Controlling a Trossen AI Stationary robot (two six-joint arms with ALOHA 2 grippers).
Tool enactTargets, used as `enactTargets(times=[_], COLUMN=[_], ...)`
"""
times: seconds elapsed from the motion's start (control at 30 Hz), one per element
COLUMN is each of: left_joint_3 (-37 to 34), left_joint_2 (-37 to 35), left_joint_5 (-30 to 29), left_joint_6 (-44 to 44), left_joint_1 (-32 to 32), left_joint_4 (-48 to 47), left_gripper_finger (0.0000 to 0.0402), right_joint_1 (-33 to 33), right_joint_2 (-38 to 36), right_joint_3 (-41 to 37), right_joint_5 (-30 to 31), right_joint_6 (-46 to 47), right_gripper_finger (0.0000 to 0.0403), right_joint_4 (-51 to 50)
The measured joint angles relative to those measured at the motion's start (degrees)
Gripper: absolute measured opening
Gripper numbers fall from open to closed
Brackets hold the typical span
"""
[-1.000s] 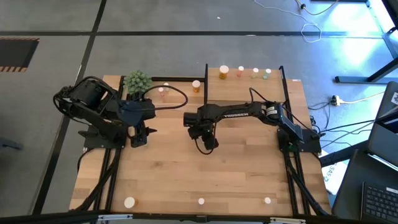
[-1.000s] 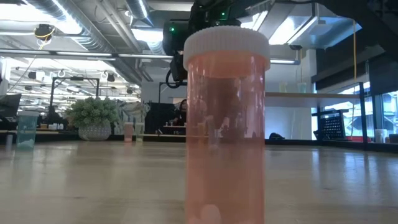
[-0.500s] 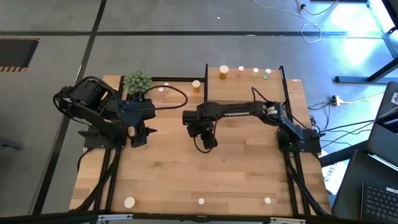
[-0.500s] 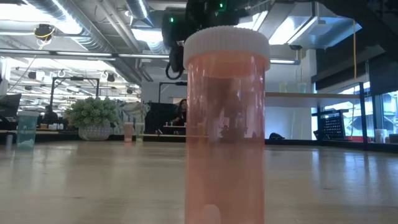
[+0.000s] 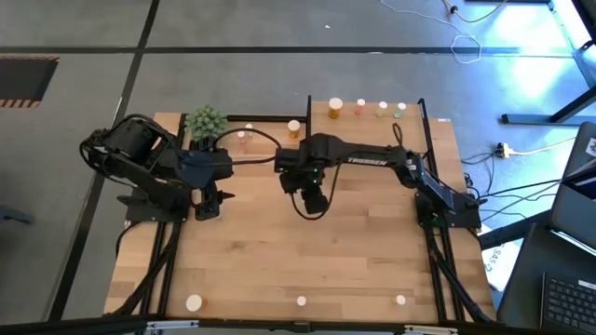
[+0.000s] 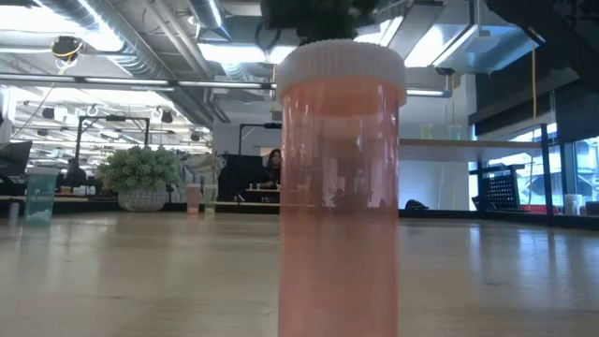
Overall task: Pick and place medicine bottles onto shelf by color
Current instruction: Put the right blue pill bottle on the shelf aligned with the blue pill bottle
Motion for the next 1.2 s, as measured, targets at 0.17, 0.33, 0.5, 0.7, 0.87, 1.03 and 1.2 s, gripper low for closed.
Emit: enactTargets(times=[0.17,0.33,0.5,0.7,0.87,1.03,1.2], left_joint_3=[0.0,0.0,0.0,0.0,0.0,0.0,0.0], left_joint_2=[0.0,0.0,0.0,0.0,0.0,0.0,0.0], left_joint_5=[0.0,0.0,0.0,0.0,0.0,-0.7,-0.7], left_joint_6=[0.3,2.8,4.0,7.6,9.6,13.3,16.3], left_joint_1=[0.0,0.0,0.7,2.9,5.8,8.7,11.5], left_joint_4=[0.0,0.0,0.0,0.0,0.3,3.7,7.1], left_gripper_finger=[0.0268,0.0268,0.0268,0.0268,0.0268,0.0268,0.0268], right_joint_1=[0.0,0.0,0.0,0.0,-0.1,-0.9,-2.4], right_joint_2=[-3.6,-6.7,-10.0,-15.0,-19.1,-22.9,-27.0], right_joint_3=[-1.1,-0.9,-0.9,-0.9,-0.9,-0.9,-2.2], right_joint_5=[3.4,4.6,7.3,12.1,15.7,19.5,19.6], right_joint_6=[3.1,5.8,10.5,14.1,14.0,13.4,13.5], right_gripper_finger=[0.0117,0.0117,0.0117,0.0117,0.0117,0.0117,0.0117], right_joint_4=[-2.0,-2.2,-2.1,-2.1,-2.1,-2.1,-2.0])
